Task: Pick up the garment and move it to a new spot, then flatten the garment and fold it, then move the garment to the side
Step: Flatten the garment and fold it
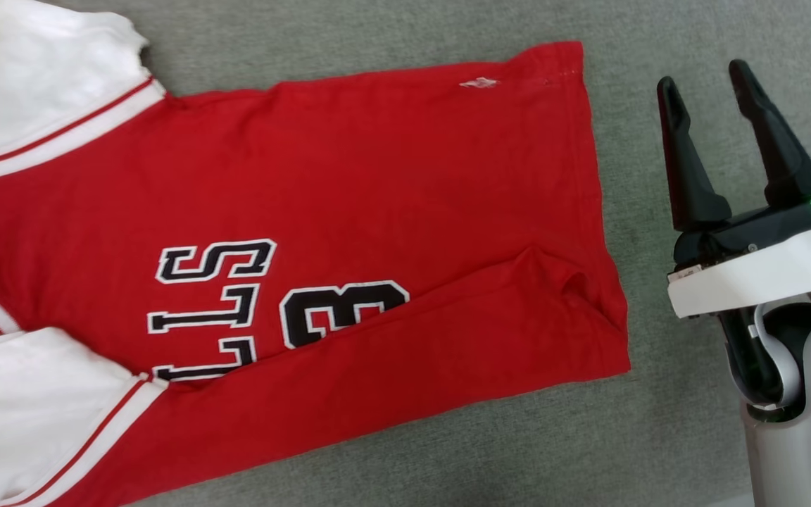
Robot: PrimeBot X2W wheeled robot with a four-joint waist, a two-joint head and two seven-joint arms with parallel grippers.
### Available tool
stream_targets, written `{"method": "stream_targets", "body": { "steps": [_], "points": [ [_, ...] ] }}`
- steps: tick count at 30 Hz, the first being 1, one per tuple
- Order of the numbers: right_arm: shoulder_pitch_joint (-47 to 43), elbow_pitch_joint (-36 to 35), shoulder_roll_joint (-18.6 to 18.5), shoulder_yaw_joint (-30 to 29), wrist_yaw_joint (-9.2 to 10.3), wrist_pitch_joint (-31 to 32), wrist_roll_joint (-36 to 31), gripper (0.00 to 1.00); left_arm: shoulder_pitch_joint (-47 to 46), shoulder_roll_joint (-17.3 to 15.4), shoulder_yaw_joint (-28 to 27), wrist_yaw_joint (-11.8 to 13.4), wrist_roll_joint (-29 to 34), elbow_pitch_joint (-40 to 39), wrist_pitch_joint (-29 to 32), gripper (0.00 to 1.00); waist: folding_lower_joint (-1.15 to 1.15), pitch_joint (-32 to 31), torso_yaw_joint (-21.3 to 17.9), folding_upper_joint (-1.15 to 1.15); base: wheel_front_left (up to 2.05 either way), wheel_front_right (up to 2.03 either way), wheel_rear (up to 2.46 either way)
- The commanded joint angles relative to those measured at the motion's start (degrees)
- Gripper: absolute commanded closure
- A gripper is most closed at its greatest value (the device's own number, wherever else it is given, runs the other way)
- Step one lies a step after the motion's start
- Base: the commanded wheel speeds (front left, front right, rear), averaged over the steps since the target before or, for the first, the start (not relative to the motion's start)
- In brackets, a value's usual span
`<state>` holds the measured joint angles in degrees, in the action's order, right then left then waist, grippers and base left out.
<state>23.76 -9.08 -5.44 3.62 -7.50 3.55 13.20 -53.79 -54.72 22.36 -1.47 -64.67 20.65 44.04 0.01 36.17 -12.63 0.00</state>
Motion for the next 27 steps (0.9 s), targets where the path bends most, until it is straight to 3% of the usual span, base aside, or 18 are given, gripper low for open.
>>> {"method": "stream_targets", "body": {
  "steps": [1, 8, 9, 10, 11, 20, 27],
  "points": [
    [-0.39, 0.12, 0.29, -0.03, 0.02, -0.04, 0.28, 0.0, 0.61, 0.66, 0.98, 0.05, -0.69, 0.82, 1.54, 0.0, -0.01, 1.09, -1.11, 0.0, 0.0, 0.0, 0.0],
    [-0.11, 0.8, 0.8, -0.29, 0.02, 0.08, 1.52, 0.0, 1.05, 3.47, 2.53, 0.12, -4.09, 0.69, 6.84, 0.0, -0.01, 2.29, -2.04, 0.0, 0.0, 0.0, 0.0],
    [-0.05, 0.89, 0.83, -0.3, 0.02, 0.22, 1.72, 0.0, 1.43, 3.72, 2.99, 0.32, -4.43, 0.82, 7.6, 0.36, -0.01, 2.42, -2.11, 0.0, 0.0, 0.0, 0.0],
    [0.03, 0.99, 0.89, -0.25, 0.02, 0.36, 2.11, 0.0, 1.78, 3.83, 3.5, 0.5, -4.5, 0.96, 8.4, 0.63, -0.01, 2.52, -2.15, 0.0, 0.0, 0.0, 0.0],
    [0.16, 1.02, 0.91, -0.24, 0.02, 0.4, 2.29, 0.0, 2.1, 3.94, 3.84, 0.78, -4.55, 1.12, 8.98, 1.0, -0.01, 2.62, -2.2, 0.0, 0.0, 0.0, 0.0],
    [1.83, 1.75, -0.23, -0.32, 0.02, 4.77, 6.64, 0.0, 1.13, 4.61, 2.7, 0.49, -3.3, 1.06, 4.95, 1.0, -0.01, 1.35, -0.99, 0.0, 0.0, 0.0, 0.0],
    [8.93, 7.42, -4.83, -0.7, 0.02, 19.66, 15.15, 0.0, -3.61, 5.89, 1.43, -1.2, -1.56, 1.08, 0.12, 1.0, -0.01, -0.5, 1.9, 0.0, 0.0, 0.0, 0.0]
  ]
}}
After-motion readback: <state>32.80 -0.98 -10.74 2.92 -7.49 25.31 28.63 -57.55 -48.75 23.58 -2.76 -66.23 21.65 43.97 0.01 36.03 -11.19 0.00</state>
